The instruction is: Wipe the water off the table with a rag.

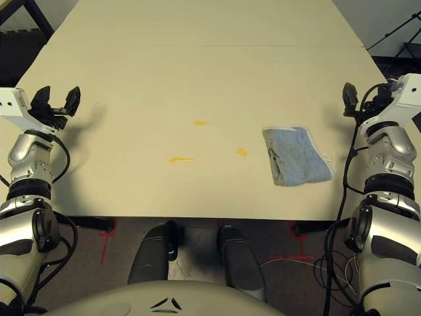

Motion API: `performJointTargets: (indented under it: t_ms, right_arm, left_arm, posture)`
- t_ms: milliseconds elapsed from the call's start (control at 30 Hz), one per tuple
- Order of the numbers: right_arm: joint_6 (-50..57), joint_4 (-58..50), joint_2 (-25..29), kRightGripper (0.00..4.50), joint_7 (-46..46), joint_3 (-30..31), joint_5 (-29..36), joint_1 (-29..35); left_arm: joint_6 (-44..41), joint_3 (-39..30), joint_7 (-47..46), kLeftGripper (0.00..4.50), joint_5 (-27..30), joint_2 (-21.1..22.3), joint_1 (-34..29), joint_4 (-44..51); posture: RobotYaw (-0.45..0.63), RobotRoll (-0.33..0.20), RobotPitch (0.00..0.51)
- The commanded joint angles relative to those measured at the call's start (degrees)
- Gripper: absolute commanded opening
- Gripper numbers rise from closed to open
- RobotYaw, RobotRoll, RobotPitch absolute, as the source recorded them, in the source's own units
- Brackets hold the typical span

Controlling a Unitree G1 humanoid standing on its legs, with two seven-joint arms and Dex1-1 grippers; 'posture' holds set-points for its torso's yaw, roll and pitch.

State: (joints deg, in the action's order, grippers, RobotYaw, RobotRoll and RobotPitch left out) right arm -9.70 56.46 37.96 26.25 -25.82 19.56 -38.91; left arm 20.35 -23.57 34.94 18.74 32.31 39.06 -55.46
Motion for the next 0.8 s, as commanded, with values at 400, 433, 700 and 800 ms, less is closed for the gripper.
performJointTargets:
  t_ms: [400,433,700,800]
  right_arm:
    - [-0.34,-1.77,-0.11,4.46,-0.66,-1.59,1.31,3.05]
    - [-0.27,-1.96,-0.07,4.46,-0.70,-1.65,1.38,3.20]
    - [0.27,-2.73,0.24,4.46,-1.01,-2.05,1.40,3.50]
    - [0.36,-2.67,0.12,4.46,-0.99,-2.18,1.31,3.71]
  left_arm:
    - [-0.63,2.40,1.64,4.50,-1.41,0.20,2.60,-2.82]
    - [-0.64,2.55,1.82,4.50,-1.40,0.10,2.79,-2.87]
    - [-1.73,3.21,5.30,4.50,-0.86,-0.74,3.39,-2.56]
    - [-2.53,2.99,7.28,4.50,-0.17,-0.57,3.35,-1.75]
  posture:
    - [0.05,0.000,0.185]
    - [0.05,0.000,0.185]
    - [0.05,0.000,0.184]
    - [0.07,0.000,0.185]
